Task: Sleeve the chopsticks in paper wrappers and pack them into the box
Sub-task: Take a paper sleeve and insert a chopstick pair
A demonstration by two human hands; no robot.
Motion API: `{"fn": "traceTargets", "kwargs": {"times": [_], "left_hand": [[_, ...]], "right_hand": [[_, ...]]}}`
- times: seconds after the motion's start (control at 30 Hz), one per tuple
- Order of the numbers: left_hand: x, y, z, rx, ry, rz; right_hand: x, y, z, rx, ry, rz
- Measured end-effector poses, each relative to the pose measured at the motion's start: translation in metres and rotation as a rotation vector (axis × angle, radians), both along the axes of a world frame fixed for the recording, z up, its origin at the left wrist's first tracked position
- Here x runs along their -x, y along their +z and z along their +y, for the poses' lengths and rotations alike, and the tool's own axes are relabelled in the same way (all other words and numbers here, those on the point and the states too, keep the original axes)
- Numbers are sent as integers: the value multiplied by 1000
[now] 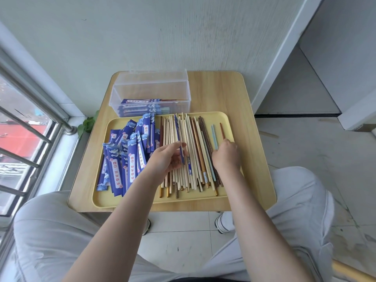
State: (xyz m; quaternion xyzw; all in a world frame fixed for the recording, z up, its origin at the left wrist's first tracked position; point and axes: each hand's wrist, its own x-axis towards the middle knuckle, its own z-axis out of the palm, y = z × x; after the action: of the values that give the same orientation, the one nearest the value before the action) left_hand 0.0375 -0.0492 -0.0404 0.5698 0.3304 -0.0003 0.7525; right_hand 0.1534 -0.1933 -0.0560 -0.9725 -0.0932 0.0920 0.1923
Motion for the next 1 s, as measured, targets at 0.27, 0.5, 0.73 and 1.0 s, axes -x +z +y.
{"fn": "traceTargets", "kwargs": {"times": [0.27,0.5,0.73,1.0], "left_hand": [[1,2,1,203,-5,-105],[3,3,4,384,-5,-175],[3,7,5,320,-83,-210],[2,15,0,135,-197,0]], "right_hand": [[-7,-1,2,-66,-46,139],[-5,18,0,-321,13,15],[3,50,6,-1084,-112,530],[1,60,3,-1278,-158,354]]}}
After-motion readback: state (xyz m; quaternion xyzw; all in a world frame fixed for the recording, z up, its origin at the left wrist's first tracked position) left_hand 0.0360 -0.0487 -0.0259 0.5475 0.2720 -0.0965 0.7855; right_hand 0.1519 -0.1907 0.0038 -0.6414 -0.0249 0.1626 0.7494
